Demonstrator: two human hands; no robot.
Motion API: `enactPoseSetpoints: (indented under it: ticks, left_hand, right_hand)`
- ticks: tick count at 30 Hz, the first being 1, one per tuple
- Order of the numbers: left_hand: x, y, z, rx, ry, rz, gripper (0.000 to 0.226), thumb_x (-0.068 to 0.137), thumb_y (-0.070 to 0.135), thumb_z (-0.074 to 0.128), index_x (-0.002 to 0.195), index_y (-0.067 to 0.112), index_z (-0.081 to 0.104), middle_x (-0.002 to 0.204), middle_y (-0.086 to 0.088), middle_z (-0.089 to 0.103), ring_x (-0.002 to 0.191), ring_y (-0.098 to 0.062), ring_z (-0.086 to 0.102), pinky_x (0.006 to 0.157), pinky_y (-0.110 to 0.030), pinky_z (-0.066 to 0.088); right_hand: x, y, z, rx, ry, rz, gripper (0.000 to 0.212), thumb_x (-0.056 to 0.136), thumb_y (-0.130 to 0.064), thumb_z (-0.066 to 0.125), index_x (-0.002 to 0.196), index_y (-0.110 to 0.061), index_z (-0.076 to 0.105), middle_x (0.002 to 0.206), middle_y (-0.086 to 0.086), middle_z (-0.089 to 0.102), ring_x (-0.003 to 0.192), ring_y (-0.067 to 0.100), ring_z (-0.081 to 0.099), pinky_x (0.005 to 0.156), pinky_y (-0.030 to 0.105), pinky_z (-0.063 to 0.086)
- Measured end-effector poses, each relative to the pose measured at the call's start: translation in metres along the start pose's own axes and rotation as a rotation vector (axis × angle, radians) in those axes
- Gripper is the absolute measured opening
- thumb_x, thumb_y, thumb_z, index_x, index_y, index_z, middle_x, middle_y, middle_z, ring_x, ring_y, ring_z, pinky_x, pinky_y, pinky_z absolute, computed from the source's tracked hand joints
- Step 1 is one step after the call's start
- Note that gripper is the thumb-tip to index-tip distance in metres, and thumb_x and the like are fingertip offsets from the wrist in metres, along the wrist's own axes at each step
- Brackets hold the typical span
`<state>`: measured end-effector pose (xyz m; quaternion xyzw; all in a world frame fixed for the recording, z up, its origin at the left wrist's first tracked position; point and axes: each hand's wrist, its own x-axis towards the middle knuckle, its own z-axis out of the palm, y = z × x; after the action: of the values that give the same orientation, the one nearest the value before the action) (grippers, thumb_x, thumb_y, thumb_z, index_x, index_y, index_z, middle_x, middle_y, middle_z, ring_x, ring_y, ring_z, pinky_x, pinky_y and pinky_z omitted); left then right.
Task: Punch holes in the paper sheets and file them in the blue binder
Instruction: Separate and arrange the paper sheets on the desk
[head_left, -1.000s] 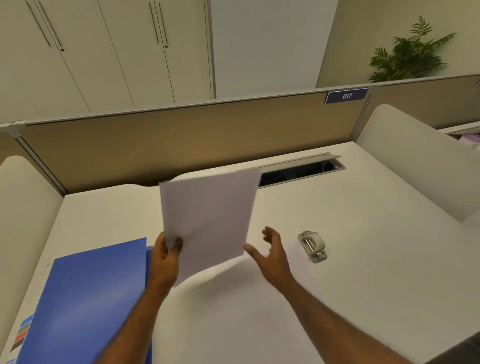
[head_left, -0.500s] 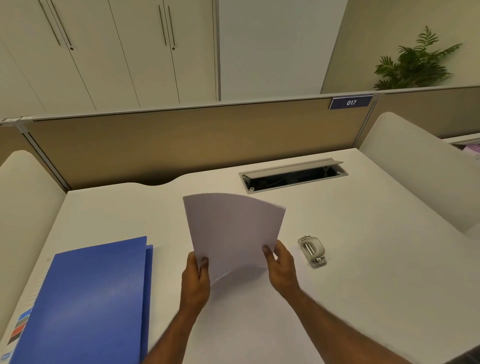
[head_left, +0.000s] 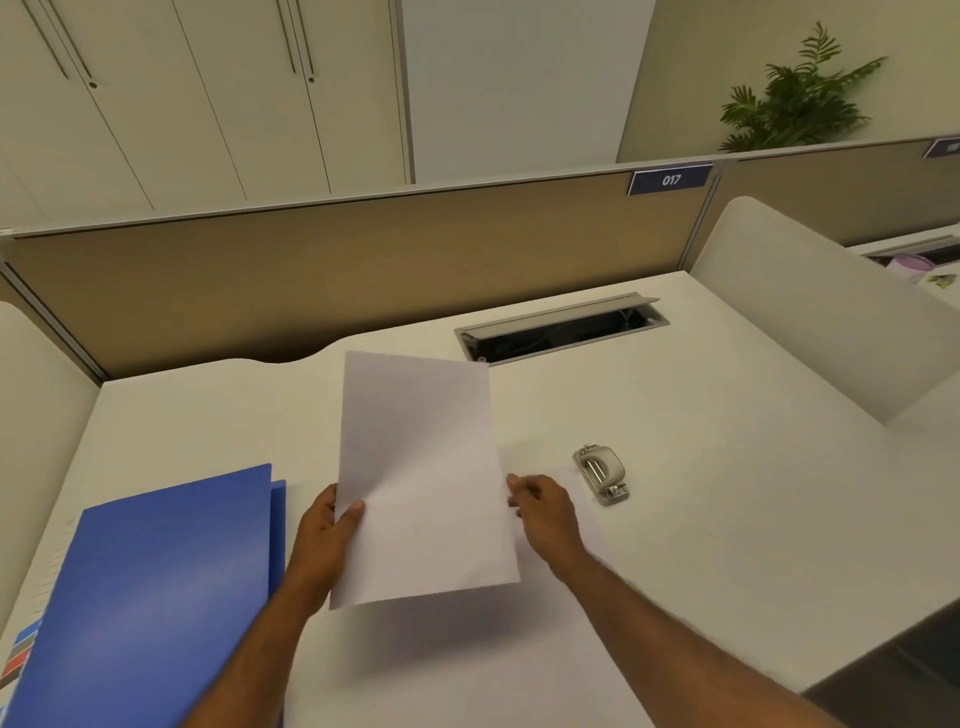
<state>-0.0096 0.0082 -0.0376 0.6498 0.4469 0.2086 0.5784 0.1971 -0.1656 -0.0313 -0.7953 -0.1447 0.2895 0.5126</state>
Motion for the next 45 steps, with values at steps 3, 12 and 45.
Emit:
enactPoseSetpoints:
  ticks: [3, 12, 45]
  left_hand:
    - [-0.007, -0.015, -0.014, -0.025, 0.062, -0.047, 0.042, 0.096, 0.024, 0.05, 0.136, 0.013, 0.045, 0.128, -0.01, 0.059, 0.109, -0.03, 0.06, 0.095, -0.046, 0.049]
    - [-0.028, -0.025, -0.031, -0.041, 0.101, -0.073, 0.038, 0.096, 0.017, 0.05, 0.132, 0.006, 0.049, 0.118, -0.013, 0.06, 0.098, -0.03, 0.06, 0.086, -0.042, 0.049]
    - [-0.044, -0.025, -0.034, -0.027, 0.089, -0.123, 0.042, 0.096, 0.021, 0.05, 0.135, 0.008, 0.045, 0.127, -0.013, 0.058, 0.109, -0.034, 0.058, 0.095, -0.05, 0.048]
  right_hand:
    - [-0.021, 0.019, -0.004, -0.451, 0.16, 0.225, 0.056, 0.077, -0.054, 0.067, 0.116, -0.015, 0.056, 0.119, 0.004, 0.058, 0.117, 0.027, 0.054, 0.097, 0.038, 0.043]
    - [-0.075, 0.06, 0.027, -0.791, 0.236, 0.417, 0.108, 0.045, -0.074, 0.076, 0.119, -0.01, 0.032, 0.123, 0.007, 0.039, 0.113, 0.024, 0.042, 0.092, 0.035, 0.038]
    - [-0.009, 0.002, -0.116, 0.142, 0.081, 0.021, 0.014, 0.085, -0.006, 0.067, 0.098, -0.005, 0.07, 0.092, 0.011, 0.072, 0.077, 0.027, 0.067, 0.075, 0.038, 0.055]
